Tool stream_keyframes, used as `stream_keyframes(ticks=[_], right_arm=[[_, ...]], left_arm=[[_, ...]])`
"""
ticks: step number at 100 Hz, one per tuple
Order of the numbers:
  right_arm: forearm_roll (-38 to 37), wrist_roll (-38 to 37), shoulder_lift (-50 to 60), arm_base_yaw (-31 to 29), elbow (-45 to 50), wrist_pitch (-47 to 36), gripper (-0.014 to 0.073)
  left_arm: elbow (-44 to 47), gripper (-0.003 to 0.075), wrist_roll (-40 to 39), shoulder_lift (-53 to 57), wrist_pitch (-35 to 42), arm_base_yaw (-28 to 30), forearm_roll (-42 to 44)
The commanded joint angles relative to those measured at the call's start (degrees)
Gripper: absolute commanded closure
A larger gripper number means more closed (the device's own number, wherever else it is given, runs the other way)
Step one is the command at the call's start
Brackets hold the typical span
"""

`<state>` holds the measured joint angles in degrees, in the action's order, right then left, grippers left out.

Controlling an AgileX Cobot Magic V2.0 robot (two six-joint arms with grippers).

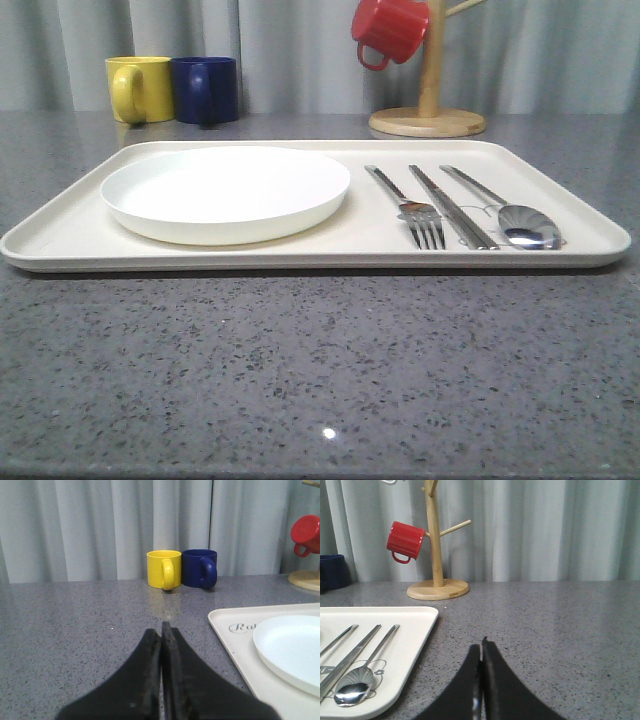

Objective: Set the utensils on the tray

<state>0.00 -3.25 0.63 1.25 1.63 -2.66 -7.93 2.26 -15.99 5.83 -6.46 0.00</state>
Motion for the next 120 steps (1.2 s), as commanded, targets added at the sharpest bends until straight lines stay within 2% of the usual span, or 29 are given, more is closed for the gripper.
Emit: stream_keyframes(ticks=[1, 21, 34, 52, 120], right_arm=[[-0.44, 0.41, 1.22, -0.45, -1.07, -4.99, 0.0662], [-0.44, 0.41, 1.22, -0.45, -1.07, -4.99, 0.0662], [-0.44, 0.41, 1.22, -0.45, -1.07, -4.99, 0.0662], [-0.44, 0.41, 1.22, -0.45, -1.07, -4.94, 0.0662], [-0.44, 0.41, 1.22, -0.45, -1.07, -4.94, 0.0662]], left_arm=[[1.89, 0.0738, -0.76, 3.51, 4.92, 0.20, 1.68], [8.15, 0.0738, -4.09, 13.34, 4.08, 0.43, 6.79], [10.13, 0.0738, -7.35, 18.29, 0.35, 2.55, 8.40], [10.13, 0.0738, -8.11, 17.99, -1.16, 4.76, 8.63], [10.13, 0.0738, -8.11, 17.99, -1.16, 4.74, 8.63]])
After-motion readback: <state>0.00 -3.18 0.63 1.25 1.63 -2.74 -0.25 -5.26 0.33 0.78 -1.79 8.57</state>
